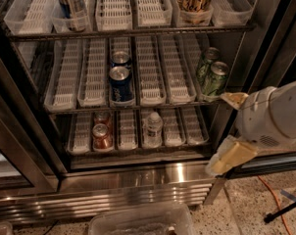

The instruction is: Pick water bottle from bottom shelf of fridge

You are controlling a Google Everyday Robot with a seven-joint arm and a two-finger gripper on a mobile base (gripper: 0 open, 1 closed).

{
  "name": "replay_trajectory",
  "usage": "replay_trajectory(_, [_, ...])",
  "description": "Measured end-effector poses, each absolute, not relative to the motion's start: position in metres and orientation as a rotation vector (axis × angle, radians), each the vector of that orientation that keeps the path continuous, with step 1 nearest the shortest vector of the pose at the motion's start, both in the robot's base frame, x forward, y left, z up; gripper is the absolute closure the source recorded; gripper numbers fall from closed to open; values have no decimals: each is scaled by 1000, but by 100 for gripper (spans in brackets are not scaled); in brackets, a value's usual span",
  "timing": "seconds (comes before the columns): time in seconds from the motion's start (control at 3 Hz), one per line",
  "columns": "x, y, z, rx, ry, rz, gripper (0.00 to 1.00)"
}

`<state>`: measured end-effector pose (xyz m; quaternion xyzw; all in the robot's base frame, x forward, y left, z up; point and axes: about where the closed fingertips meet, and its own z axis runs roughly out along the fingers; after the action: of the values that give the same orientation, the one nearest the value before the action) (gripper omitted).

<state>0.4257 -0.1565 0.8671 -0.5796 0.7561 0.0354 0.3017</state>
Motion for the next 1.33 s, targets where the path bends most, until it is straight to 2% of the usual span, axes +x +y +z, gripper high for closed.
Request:
replay_trajectory(0.67, [422, -141, 814, -1312, 1882, 264, 0])
replay_trajectory(1.33, [424, -134, 821, -1272, 1857, 301, 0])
